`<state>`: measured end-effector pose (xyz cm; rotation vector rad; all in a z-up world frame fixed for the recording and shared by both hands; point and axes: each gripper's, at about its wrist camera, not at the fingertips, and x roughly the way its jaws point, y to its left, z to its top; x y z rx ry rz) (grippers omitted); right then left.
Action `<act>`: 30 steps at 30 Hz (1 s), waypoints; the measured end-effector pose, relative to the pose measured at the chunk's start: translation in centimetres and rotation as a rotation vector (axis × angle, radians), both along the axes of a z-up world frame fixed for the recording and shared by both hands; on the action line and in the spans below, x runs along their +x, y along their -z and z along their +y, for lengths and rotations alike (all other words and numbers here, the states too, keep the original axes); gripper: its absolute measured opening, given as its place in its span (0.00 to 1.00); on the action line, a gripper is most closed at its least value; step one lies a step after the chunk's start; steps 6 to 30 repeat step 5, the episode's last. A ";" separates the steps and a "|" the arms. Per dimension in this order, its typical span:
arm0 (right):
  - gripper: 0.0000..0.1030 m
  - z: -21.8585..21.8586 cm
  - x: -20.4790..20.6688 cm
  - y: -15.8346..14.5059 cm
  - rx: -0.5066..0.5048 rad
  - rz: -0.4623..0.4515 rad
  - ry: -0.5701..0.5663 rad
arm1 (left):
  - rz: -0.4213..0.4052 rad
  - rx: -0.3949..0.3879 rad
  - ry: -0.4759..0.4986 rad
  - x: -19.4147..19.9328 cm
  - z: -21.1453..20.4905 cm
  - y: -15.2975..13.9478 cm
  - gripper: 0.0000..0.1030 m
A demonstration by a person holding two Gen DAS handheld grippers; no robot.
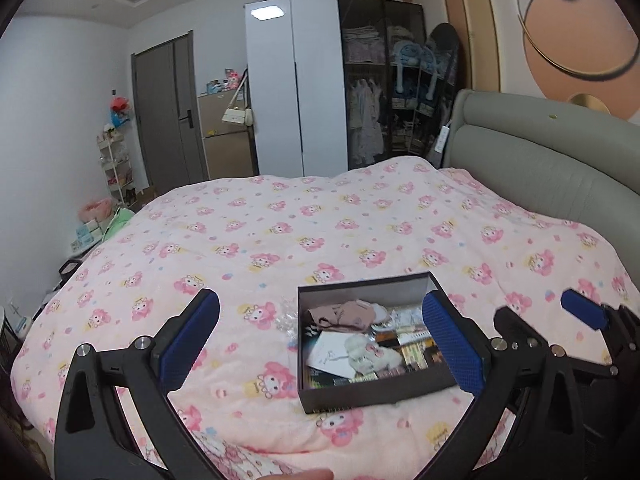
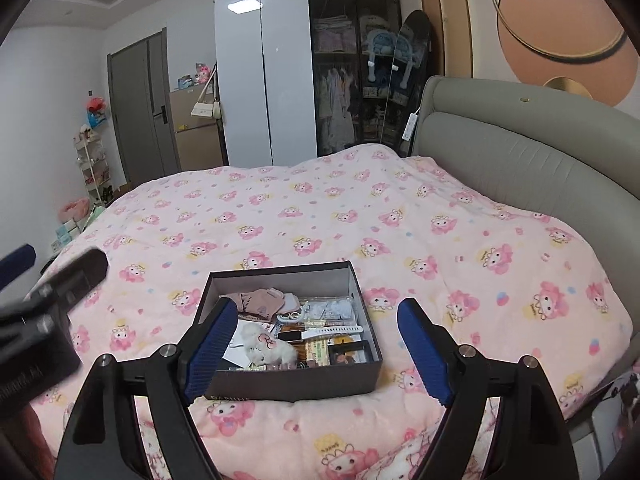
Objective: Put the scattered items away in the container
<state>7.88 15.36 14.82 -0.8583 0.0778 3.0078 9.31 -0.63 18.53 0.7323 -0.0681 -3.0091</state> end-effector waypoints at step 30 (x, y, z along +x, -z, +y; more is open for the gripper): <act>0.79 0.2 0.5 0.1 0.000 -0.003 0.002 | -0.012 0.024 0.017 1.1 0.4 0.1 1.00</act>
